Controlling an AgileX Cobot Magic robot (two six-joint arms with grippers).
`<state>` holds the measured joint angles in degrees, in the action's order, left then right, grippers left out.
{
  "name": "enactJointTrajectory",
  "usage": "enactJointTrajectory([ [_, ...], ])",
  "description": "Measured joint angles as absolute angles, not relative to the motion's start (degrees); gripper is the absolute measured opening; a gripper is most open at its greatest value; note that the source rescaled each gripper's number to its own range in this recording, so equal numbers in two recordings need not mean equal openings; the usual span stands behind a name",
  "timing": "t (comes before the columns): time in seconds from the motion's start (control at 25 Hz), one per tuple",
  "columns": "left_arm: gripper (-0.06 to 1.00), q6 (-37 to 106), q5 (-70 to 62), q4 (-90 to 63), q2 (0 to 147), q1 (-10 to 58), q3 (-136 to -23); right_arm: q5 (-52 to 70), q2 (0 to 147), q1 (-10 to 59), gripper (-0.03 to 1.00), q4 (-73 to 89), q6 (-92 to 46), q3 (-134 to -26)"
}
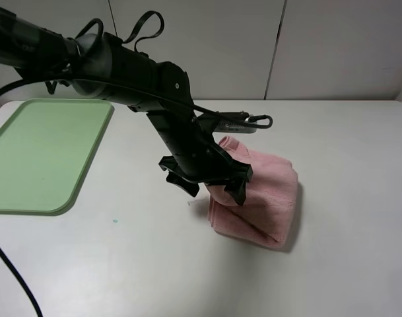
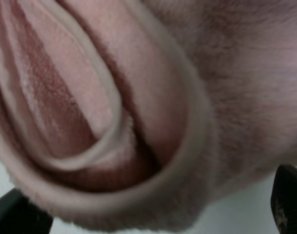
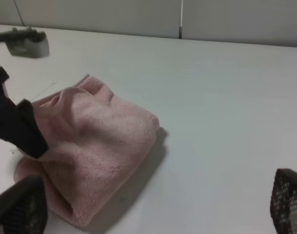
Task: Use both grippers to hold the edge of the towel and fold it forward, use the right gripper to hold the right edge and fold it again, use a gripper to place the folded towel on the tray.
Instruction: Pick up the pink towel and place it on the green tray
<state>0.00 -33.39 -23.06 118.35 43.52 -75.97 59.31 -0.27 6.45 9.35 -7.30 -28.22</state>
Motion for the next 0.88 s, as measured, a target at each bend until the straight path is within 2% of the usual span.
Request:
enactJointTrajectory([
  [0.88,0.88,0.0,-26.3,-23.3,126.4,46.9,-79.3,59.3,-0.3,6.4,1.00,10.4,-7.3,-28.2],
])
